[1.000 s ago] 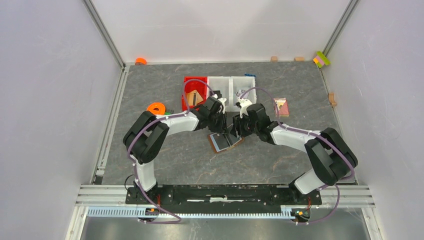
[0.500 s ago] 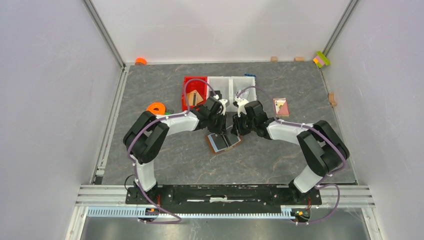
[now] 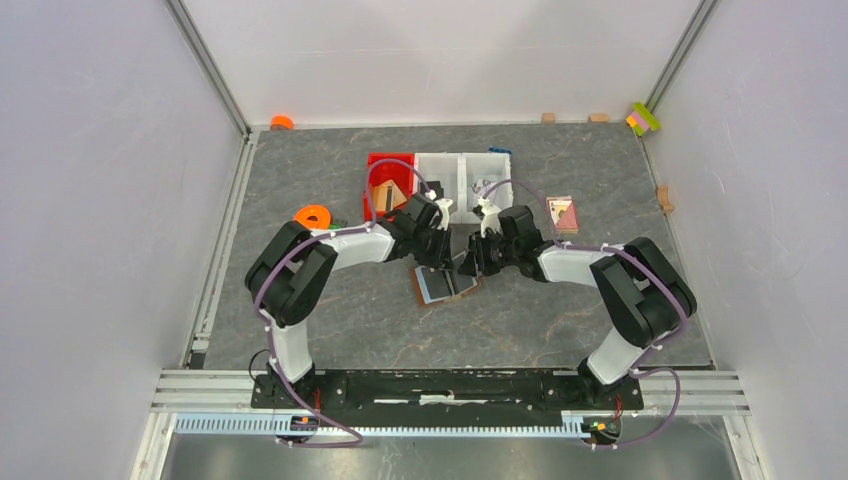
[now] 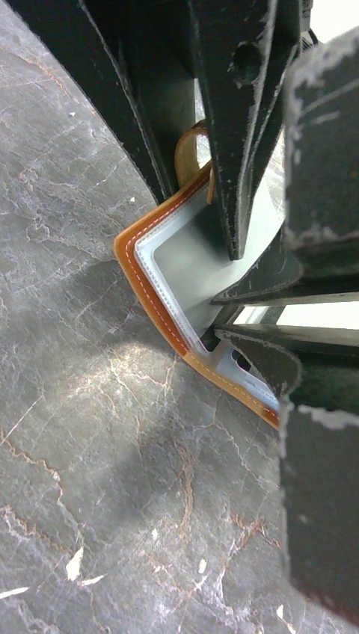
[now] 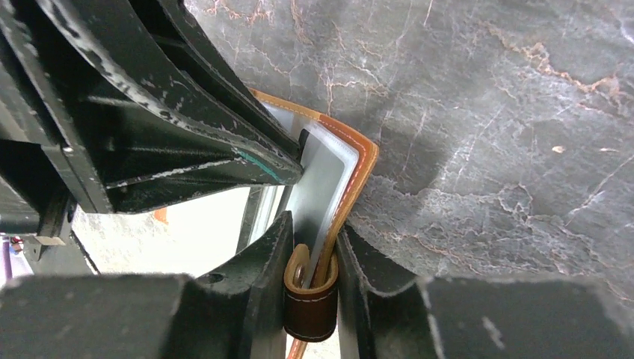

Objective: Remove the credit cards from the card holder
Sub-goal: Remove the credit card from the card holder.

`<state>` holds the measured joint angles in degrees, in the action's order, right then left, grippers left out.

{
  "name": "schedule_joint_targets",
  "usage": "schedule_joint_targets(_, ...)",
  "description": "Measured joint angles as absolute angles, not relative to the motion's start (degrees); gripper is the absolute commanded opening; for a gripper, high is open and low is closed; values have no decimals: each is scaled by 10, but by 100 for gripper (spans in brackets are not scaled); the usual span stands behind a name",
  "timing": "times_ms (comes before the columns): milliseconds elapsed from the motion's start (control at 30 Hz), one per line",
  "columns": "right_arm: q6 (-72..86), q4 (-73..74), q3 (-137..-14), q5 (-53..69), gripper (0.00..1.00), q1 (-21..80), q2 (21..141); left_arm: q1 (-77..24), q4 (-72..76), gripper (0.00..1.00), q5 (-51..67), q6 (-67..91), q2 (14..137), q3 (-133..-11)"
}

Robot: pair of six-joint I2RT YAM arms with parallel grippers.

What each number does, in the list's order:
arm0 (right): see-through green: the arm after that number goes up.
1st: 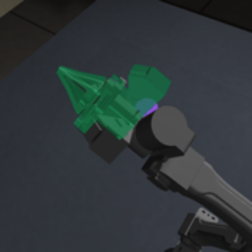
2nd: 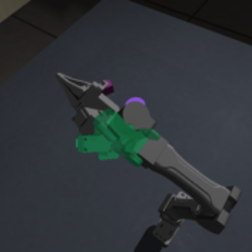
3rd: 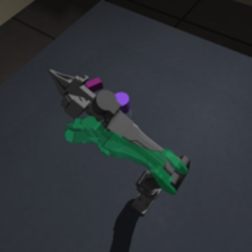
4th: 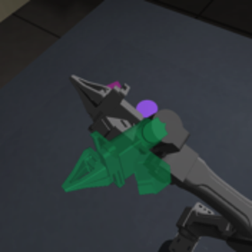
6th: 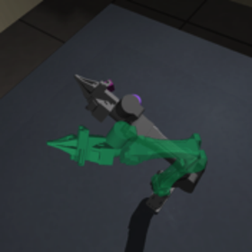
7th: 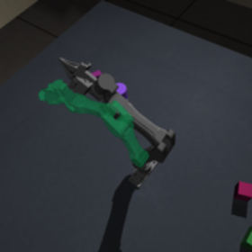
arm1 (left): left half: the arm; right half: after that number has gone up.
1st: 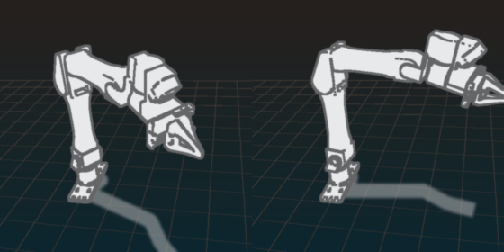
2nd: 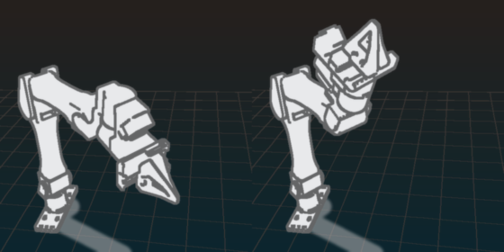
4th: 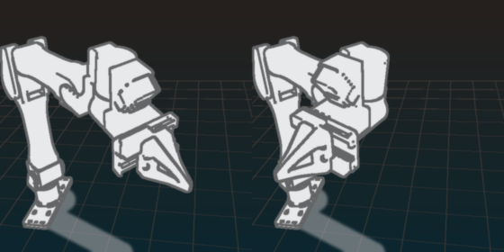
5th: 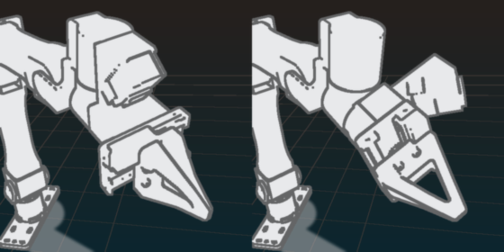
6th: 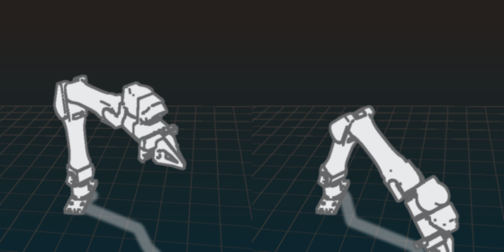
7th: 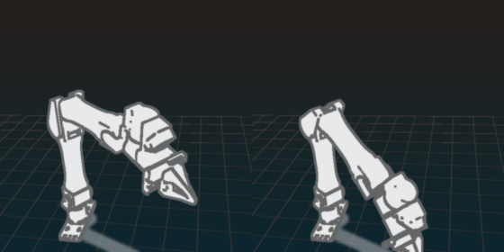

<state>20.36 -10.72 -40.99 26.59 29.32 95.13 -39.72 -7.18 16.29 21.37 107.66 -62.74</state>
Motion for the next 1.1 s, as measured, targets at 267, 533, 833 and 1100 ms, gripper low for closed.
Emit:
schedule_joint_targets(267, 222, -119, -404, 282, 3, 289, 954, -394, -29, 23, 168, 214, 1065, -597)
schedule_joint_targets(533, 258, -170, -360, 317, 0, 279, 924, -389, -15, 34, 171, 216, 986, -533)
schedule_joint_targets(833, 337, -261, -294, 371, 0, 239, 868, -330, 91, 33, 248, 276, 890, -449)
schedule_joint_targets(1100, 429, -383, -246, 423, 0, 209, 824, -331, 180, 33, 323, 330, 889, -421)
